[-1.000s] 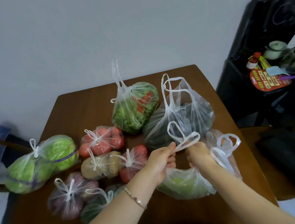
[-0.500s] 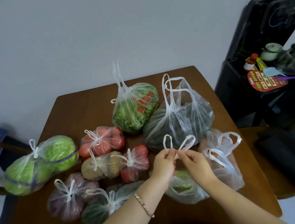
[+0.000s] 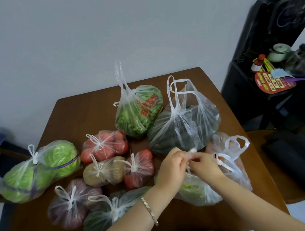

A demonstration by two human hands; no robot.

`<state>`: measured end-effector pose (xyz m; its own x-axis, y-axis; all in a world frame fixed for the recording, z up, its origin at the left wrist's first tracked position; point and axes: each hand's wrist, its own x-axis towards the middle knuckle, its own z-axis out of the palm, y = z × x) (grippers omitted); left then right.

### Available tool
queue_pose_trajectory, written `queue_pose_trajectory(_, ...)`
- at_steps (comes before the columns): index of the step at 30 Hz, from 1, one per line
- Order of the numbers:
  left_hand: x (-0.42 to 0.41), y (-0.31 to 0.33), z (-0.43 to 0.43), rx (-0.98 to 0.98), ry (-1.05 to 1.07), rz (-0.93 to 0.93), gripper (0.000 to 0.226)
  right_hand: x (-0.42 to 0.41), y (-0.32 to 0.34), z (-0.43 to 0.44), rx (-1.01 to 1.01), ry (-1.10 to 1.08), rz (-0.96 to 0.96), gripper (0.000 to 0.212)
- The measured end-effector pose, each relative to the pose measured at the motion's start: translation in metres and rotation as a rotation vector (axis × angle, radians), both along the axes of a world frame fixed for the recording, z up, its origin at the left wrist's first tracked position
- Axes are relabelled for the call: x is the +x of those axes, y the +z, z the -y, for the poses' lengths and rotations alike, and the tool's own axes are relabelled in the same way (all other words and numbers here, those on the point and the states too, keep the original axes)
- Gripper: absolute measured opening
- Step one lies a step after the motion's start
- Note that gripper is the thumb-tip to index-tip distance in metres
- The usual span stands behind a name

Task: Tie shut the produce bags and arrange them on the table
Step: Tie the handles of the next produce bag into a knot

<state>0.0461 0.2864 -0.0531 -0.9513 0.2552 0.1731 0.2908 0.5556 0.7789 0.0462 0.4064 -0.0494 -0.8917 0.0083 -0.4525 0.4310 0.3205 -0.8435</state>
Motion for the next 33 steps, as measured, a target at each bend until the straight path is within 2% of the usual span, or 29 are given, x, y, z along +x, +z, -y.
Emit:
queue_pose_trajectory(2,-0.008,0.0,0.003,0.083,0.122,0.077,0.016,0.004,0.004,-0.001,-0.132,0.078,0.029,0.04)
queue_pose_trajectory(3,-0.011,0.0,0.005,0.136,0.147,0.176,0.02,0.005,0.006,-0.002,-0.238,0.071,0.066,0.04)
queue_pose_trajectory(5,-0.014,0.001,0.007,0.283,0.139,0.396,0.025,0.007,0.006,-0.007,-0.482,0.027,0.132,0.027)
queue_pose_trajectory(6,-0.014,0.0,0.008,0.314,0.149,0.461,0.024,0.008,0.003,-0.01,-0.594,-0.019,0.164,0.025)
queue_pose_trajectory(8,-0.015,-0.006,0.01,0.248,0.213,0.502,0.021,0.01,-0.003,-0.014,-0.718,-0.076,0.16,0.042)
queue_pose_trajectory(10,-0.013,-0.009,0.01,0.221,0.25,0.522,0.023,0.014,-0.005,-0.013,-0.68,-0.033,0.068,0.049)
queue_pose_trajectory(15,-0.01,-0.008,0.005,0.28,0.267,0.615,0.032,0.012,-0.002,-0.003,-0.415,-0.052,-0.114,0.028)
queue_pose_trajectory(17,-0.011,-0.008,0.005,0.276,0.295,0.619,0.033,0.008,0.001,0.0,-0.369,-0.055,-0.163,0.024)
queue_pose_trajectory(18,-0.012,-0.008,0.005,0.28,0.306,0.625,0.033,0.007,0.001,0.0,-0.393,-0.056,-0.17,0.022)
queue_pose_trajectory(21,-0.012,-0.006,0.007,0.324,0.32,0.634,0.034,0.005,0.008,-0.001,-0.641,-0.039,-0.099,0.023)
queue_pose_trajectory(23,-0.011,-0.007,0.008,0.349,0.322,0.617,0.033,0.005,0.008,-0.002,-0.647,-0.018,-0.111,0.026)
queue_pose_trajectory(26,-0.009,-0.007,0.007,0.383,0.341,0.658,0.031,0.005,0.005,0.001,-0.456,-0.036,-0.208,0.031)
queue_pose_trajectory(29,-0.005,-0.006,0.002,0.413,0.392,0.684,0.031,0.003,0.003,0.004,-0.303,-0.107,-0.285,0.021)
queue_pose_trajectory(31,-0.009,-0.002,0.0,0.66,0.51,0.796,0.034,0.0,0.007,0.004,-0.274,-0.124,-0.313,0.028)
queue_pose_trajectory(33,-0.017,0.003,0.001,1.131,0.589,0.956,0.034,-0.002,0.01,0.004,-0.363,-0.148,-0.283,0.033)
